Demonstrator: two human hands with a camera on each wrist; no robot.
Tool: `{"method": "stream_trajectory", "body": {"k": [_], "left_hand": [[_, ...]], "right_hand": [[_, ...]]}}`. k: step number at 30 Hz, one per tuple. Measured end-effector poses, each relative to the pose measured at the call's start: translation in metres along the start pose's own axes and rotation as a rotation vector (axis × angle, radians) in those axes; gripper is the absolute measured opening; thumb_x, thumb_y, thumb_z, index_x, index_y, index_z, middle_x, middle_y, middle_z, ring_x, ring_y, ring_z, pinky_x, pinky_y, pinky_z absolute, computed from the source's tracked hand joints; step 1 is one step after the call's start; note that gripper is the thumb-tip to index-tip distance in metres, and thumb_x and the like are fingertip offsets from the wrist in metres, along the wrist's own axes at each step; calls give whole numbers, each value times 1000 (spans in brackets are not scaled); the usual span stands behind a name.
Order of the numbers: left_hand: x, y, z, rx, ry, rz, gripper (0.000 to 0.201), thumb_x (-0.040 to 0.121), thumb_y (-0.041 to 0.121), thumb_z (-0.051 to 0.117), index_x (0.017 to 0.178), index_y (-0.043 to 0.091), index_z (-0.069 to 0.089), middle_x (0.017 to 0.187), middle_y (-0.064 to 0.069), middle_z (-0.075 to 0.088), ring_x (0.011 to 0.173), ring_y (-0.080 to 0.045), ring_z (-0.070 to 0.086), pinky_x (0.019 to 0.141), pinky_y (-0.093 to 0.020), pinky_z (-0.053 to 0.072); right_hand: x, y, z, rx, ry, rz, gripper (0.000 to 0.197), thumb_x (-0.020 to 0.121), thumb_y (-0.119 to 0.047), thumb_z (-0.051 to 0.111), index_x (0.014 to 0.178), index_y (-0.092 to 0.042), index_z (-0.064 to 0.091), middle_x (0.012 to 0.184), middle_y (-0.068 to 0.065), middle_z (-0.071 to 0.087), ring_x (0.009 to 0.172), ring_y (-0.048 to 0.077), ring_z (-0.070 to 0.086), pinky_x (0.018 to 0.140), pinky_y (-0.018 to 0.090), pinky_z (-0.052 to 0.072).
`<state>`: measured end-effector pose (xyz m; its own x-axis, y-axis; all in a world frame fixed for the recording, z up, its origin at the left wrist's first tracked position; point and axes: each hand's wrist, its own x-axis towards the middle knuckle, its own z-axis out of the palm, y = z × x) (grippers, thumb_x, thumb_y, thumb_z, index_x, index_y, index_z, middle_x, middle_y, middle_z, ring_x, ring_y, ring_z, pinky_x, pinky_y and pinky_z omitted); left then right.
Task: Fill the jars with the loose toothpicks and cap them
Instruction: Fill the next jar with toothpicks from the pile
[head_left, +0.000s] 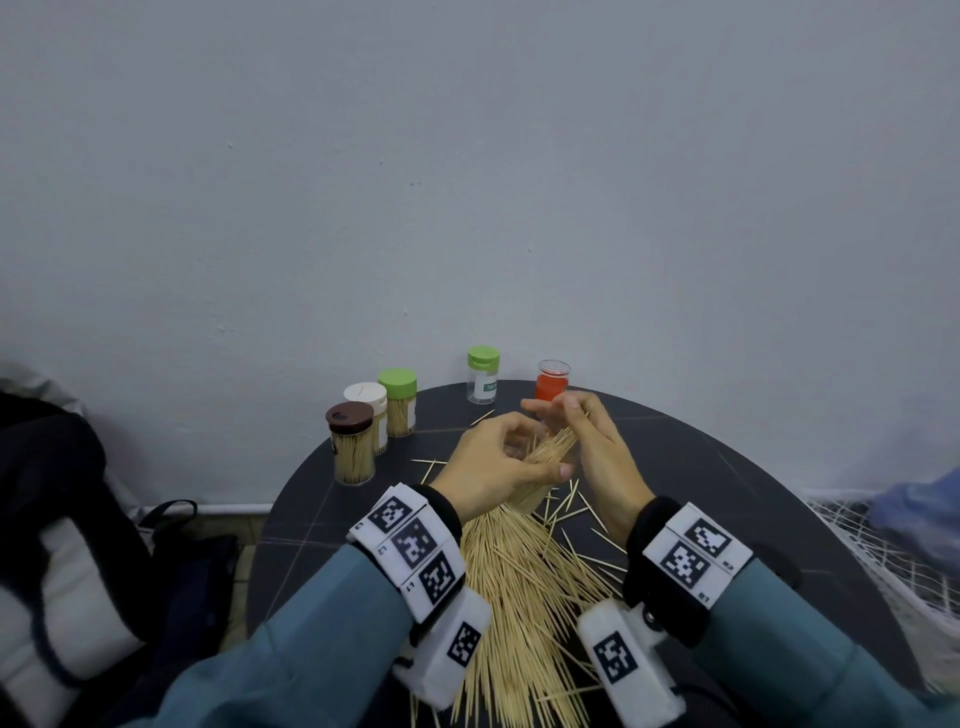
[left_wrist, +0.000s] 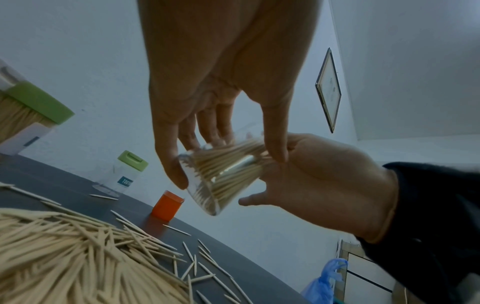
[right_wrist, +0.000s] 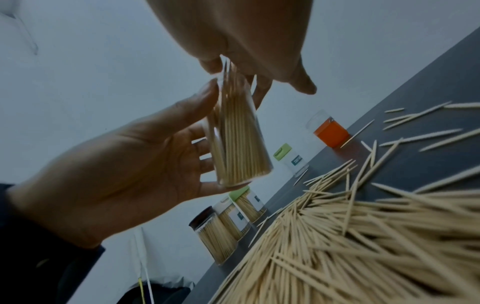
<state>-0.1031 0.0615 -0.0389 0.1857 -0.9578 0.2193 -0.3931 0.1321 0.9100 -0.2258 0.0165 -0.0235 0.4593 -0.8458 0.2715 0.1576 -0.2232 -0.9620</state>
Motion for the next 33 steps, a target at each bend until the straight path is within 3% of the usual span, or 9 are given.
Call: {"method": "stream_trajectory", "body": {"k": [3,5,7,10,12,14,17,23,33], "left_hand": [[-1,3,1,-10,17,-1,37,69,31,82,98,21,61,92,7,62,88,-9,57,77,-21,44],[-3,6,2,-6,30,-2,49,70,30,81,112,16,62,103,4,65,95,-10,58,83,-22,47],[-5,8,2,4,16,2,52,72,28,80,118,15,60,109,1,65,100,-12,59,88,-25,48],[-8,9,4,28,5,0,52,73,29,79,119,15,60,108,3,65,99,-10,59,88,-22,47],[-9,9,4,18,28,-14,53,71,30,81,118,16,61,108,1,65,101,-12,60,91,-25,48],[-10,9,4,7,71,-27,53,69,31,82,115,16,62,107,1,66,99,-12,60,89,-26,49],[-11,8,3,27,118,-30,51,66,28,84,111,16,63,101,3,66,93,-10,61,79,-19,49],[-15,8,0,131,205,-18,52,61,24,88,108,18,66,101,4,68,94,-10,63,80,-19,46],[-21,10,-1,124,275,-61,57,61,22,88,112,14,65,107,1,67,101,-11,60,81,-14,43]], "right_hand": [[-3,-1,-8,-91,-31,-43,28,102,-16,27,114,-9,52,110,5,65,97,3,64,76,12,50],[-4,3,-12,-214,-69,-12,31,103,-22,26,117,-22,54,120,2,60,117,12,55,98,27,46],[-4,9,-16,-354,-136,66,31,101,-41,24,112,-44,52,127,-7,57,127,14,46,114,49,22],[-4,9,-21,-458,-172,119,40,97,-53,20,129,-45,43,142,-9,44,139,12,29,117,52,3],[-6,3,-23,-459,-147,57,45,96,-49,25,135,-34,41,140,-8,45,137,11,31,118,48,10],[-8,-3,-25,-470,-99,-64,33,97,-37,38,124,-24,51,126,-4,55,119,8,48,110,33,32],[-8,-8,-28,-557,-106,-161,15,92,-18,55,106,-16,60,104,-3,62,92,6,57,75,6,42],[-4,-1,-25,-590,-36,-168,8,83,-15,69,89,-13,64,80,3,65,73,18,63,64,16,50],[0,-3,-20,-582,-64,-195,6,85,-18,67,86,-17,72,79,-5,69,73,1,61,63,3,43]]}}
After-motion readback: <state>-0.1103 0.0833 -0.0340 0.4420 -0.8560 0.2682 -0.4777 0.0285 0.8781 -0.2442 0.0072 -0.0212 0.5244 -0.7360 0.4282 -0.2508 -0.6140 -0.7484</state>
